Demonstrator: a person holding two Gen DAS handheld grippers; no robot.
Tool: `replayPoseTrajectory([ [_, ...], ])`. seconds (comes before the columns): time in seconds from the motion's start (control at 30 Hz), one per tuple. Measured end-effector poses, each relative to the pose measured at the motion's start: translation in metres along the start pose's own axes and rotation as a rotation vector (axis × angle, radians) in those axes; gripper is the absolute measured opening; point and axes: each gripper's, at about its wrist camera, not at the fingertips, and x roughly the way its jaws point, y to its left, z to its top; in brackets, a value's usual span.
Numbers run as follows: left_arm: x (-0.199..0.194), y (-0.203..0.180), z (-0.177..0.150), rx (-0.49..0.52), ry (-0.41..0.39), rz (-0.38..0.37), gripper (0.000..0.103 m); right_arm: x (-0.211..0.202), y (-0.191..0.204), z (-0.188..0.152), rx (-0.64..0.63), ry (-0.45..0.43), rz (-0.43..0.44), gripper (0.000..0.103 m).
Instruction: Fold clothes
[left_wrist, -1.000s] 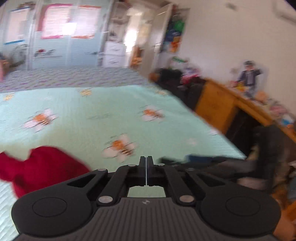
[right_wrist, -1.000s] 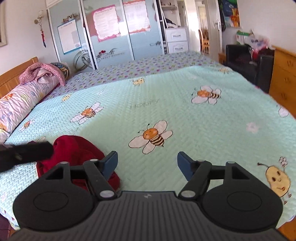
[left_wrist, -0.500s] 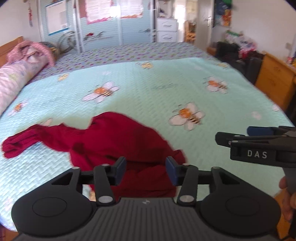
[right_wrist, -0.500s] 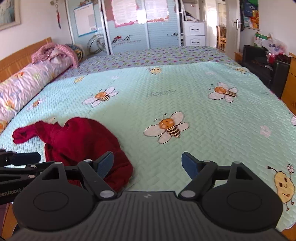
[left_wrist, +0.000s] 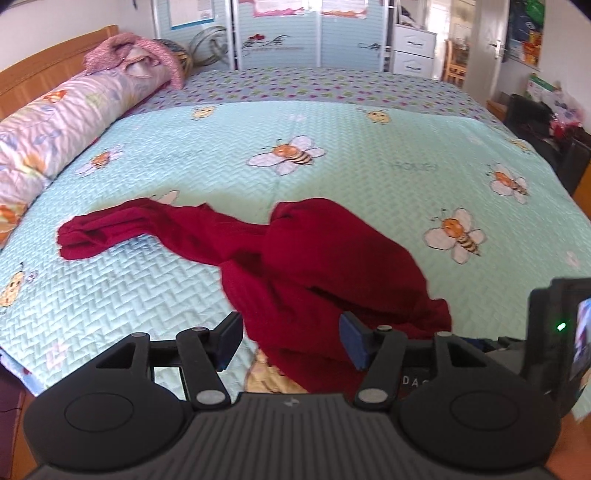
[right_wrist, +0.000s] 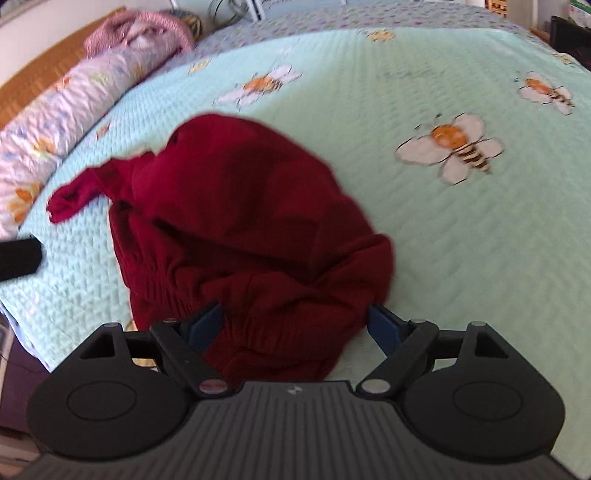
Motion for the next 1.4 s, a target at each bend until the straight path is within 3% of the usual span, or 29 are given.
replayPoseTrajectory([
  [0.03,0.000,0.002,0.000,-0.001,-0.004,0.011,0.060,0.004,0.003,0.000,-0.018,-0.006,-0.018,0.082],
  [0.07,0.000,0.003,0.001,-0.004,-0.009,0.021,0.060,0.005,0.005,0.000,-0.042,-0.020,-0.038,0.070],
  [0.1,0.000,0.005,0.001,-0.006,-0.013,0.028,0.060,0.004,0.008,0.000,-0.064,-0.037,-0.047,0.055],
  [0.13,0.001,0.007,0.001,-0.009,-0.017,0.035,0.061,0.001,0.009,0.001,-0.075,-0.054,-0.043,0.047],
  [0.17,0.001,0.009,0.001,-0.011,-0.020,0.040,0.061,-0.001,0.010,0.001,-0.082,-0.068,-0.045,0.021],
  [0.2,0.001,0.010,0.001,-0.012,-0.022,0.045,0.061,-0.003,0.010,0.002,-0.086,-0.080,-0.043,0.014],
  [0.53,-0.002,0.013,0.004,-0.015,-0.042,0.068,0.062,-0.044,0.010,0.010,-0.153,-0.287,-0.098,0.012],
  [0.77,-0.005,0.012,0.006,-0.007,-0.060,0.087,0.063,-0.076,-0.011,0.022,-0.195,-0.418,-0.250,0.012],
  [0.97,0.011,0.018,-0.001,-0.008,-0.028,0.112,0.067,-0.058,-0.052,0.018,-0.140,-0.299,-0.331,0.012],
  [1.1,0.029,0.027,-0.008,-0.020,0.013,0.121,0.067,-0.046,-0.109,0.015,0.128,-0.130,-0.231,0.015],
  [1.13,0.035,0.030,-0.011,-0.024,0.024,0.116,0.067,-0.048,-0.122,0.014,0.200,-0.116,-0.189,0.016],
  [1.23,0.051,0.034,-0.019,-0.032,0.049,0.101,0.067,-0.071,-0.137,0.019,0.285,-0.187,-0.080,0.018],
  [1.33,0.062,0.035,-0.022,-0.046,0.069,0.081,0.067,-0.083,-0.097,0.029,0.062,-0.297,-0.061,0.037],
  [1.4,0.067,0.035,-0.023,-0.047,0.078,0.079,0.067,-0.075,-0.057,0.033,-0.129,-0.326,-0.056,0.071],
])
